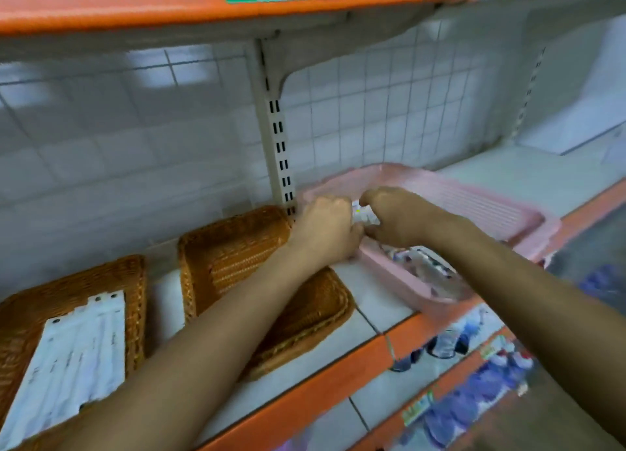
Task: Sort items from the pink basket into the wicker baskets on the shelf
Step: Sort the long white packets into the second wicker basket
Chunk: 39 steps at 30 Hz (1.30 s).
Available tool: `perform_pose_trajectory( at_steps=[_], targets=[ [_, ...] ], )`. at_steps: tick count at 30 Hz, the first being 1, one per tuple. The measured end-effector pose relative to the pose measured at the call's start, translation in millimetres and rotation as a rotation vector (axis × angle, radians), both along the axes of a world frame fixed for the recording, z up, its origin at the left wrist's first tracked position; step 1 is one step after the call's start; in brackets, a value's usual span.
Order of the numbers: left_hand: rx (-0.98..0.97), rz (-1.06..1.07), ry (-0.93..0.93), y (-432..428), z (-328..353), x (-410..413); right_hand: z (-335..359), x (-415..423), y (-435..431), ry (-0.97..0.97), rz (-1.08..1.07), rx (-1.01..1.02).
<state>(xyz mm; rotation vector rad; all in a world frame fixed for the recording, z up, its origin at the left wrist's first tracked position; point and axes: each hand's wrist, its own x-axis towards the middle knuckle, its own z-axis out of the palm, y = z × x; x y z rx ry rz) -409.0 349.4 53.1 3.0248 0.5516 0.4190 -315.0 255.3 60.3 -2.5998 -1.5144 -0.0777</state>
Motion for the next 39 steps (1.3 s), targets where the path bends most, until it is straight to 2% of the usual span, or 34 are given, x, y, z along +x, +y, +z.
perform_pose_trajectory(
  at_steps=[4,8,11,19,22,24,27,29,32,36,39],
  targets=[
    [-0.129,0.010,0.152,-11.3,-5.0,44.2,-2.6,46.0,-18.0,0.082,-0.115,-0.204],
    [-0.192,0.035,0.296,-13.4,-11.7,78.0,-11.5,72.0,-24.3,0.180,-0.117,-0.341],
    [-0.246,0.062,0.381,-14.2,-16.1,100.7,-27.1,80.7,-20.5,0.217,-0.092,-0.358],
    [-0.180,0.141,0.495,4.9,-43.4,145.3,-41.2,88.2,-17.3,0.166,-0.080,-0.339],
    [-0.141,0.142,0.439,10.7,-46.3,149.5,-34.4,84.3,-21.6,0.116,-0.040,-0.260],
    [-0.183,0.133,0.405,17.3,-48.1,149.4,-30.7,83.1,-23.8,0.157,0.027,-0.244],
    [-0.267,0.174,0.300,22.6,-47.5,144.1,-30.4,82.0,-25.2,0.313,0.116,-0.358],
    [-0.335,0.199,0.214,23.7,-47.1,142.6,-32.2,82.9,-24.7,0.348,0.125,-0.418],
    [-0.578,0.262,0.046,25.8,-44.6,141.4,-34.5,84.9,-25.7,0.362,0.108,-0.405],
    [-0.869,0.258,-0.119,26.7,-44.7,140.1,-34.8,86.9,-28.2,0.359,0.095,-0.225],
    [-1.171,0.212,-0.285,17.0,-38.7,138.7,-32.5,86.6,-28.4,0.368,0.074,-0.105]
  ],
)
